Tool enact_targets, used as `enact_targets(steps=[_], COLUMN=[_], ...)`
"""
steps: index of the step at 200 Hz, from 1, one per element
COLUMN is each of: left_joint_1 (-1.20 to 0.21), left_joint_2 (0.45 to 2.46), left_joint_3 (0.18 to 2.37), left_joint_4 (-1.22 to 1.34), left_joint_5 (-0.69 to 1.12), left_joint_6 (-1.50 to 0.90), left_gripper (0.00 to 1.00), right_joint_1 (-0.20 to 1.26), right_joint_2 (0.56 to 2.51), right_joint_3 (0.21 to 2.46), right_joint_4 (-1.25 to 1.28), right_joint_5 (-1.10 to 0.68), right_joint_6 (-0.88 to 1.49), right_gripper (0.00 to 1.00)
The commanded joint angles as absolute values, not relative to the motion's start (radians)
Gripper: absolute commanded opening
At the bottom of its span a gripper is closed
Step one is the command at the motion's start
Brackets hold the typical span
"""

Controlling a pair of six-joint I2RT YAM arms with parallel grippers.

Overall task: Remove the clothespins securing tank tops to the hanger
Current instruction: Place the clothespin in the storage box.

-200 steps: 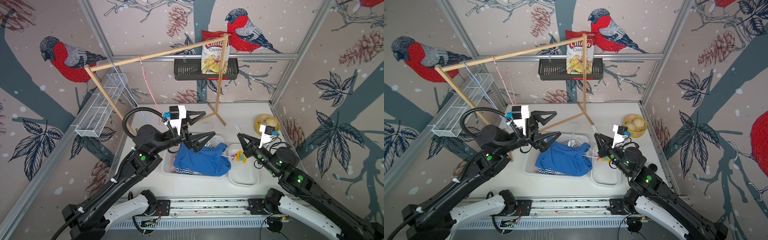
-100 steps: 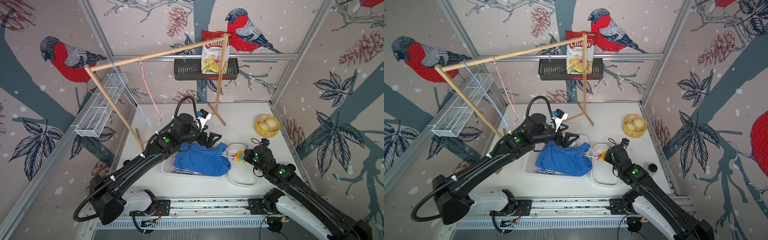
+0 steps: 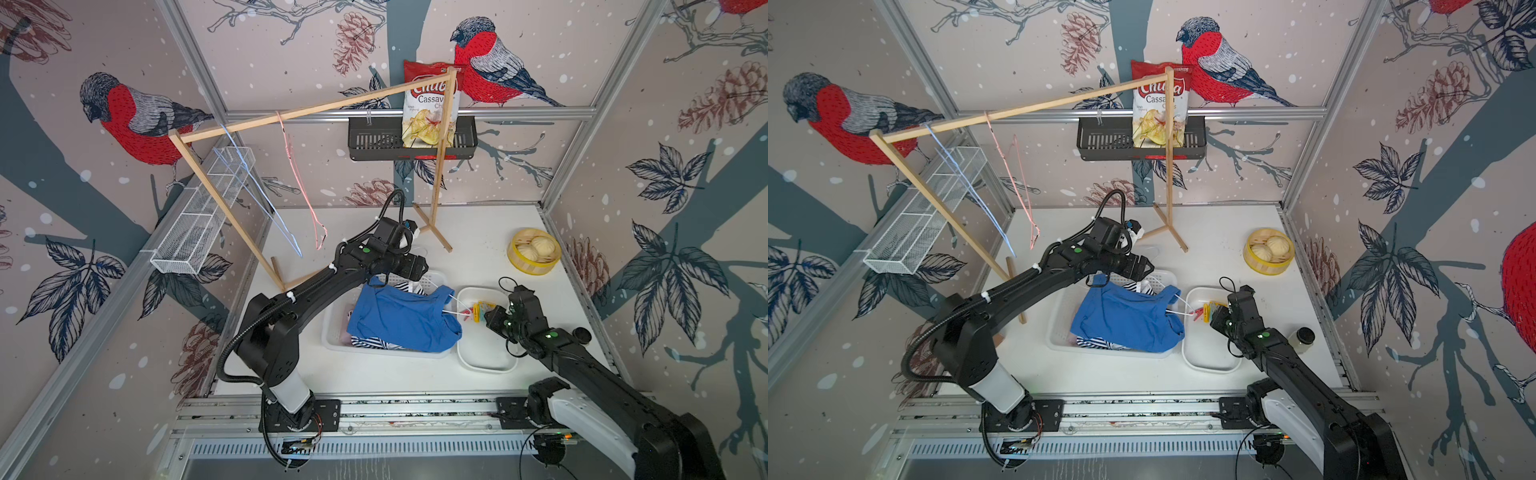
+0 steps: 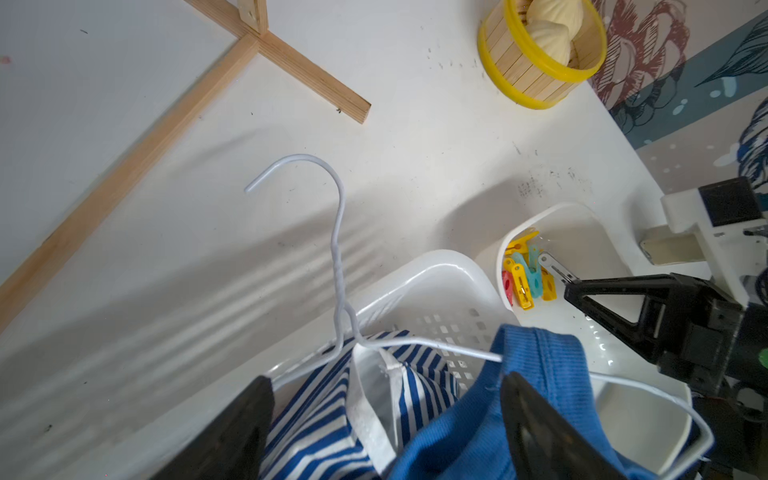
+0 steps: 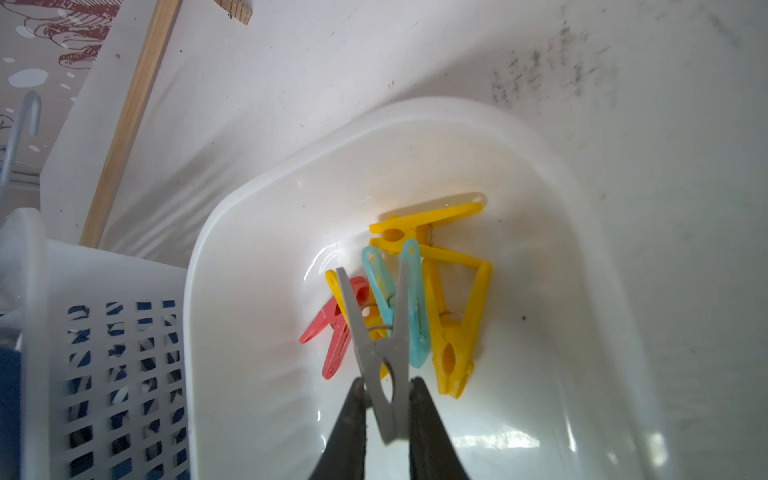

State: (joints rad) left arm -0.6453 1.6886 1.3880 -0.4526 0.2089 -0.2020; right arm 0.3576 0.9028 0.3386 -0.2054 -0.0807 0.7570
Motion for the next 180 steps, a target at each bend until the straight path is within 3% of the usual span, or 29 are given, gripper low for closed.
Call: enact_targets(steps=[1, 29, 63, 102, 180], left_joint_1=[-0.643, -0.646, -0.652, -0.66, -0.668], left_joint_2=[1.745, 1.828, 1.857, 1.899, 1.916], left_joint_3=[1.42, 1.474, 1.487, 1.508, 1.511], left_joint_4=[-0.489, -0.501, -0.459, -0.459, -0.43], left_joint_5=[0.163, 0.159, 0.149, 0.096, 0.073], left_joint_6=[-0.187, -0.187, -0.205, -0.195, -0.206], left_gripper=[0.78, 0.69, 0.61, 0.48, 0.08], right_joint_1=[0.351, 0.352, 0.352, 0.352, 0.35], right_joint_2=[0.949, 1.023, 1.018, 0.954, 0.856], right_joint_3=[0.344, 0.354, 0.378, 0.402, 0.426], right_joint_4=[-0.154, -0.13, -0.137, -0.148, -0.168], right_joint_5=[-0.14, -0.177, -0.16, -0.151, -0.139], right_joint_6=[0.701, 0.686, 0.678, 0.679, 0.701], right_gripper=[0.25, 0.45, 0.55, 0.58, 0.58])
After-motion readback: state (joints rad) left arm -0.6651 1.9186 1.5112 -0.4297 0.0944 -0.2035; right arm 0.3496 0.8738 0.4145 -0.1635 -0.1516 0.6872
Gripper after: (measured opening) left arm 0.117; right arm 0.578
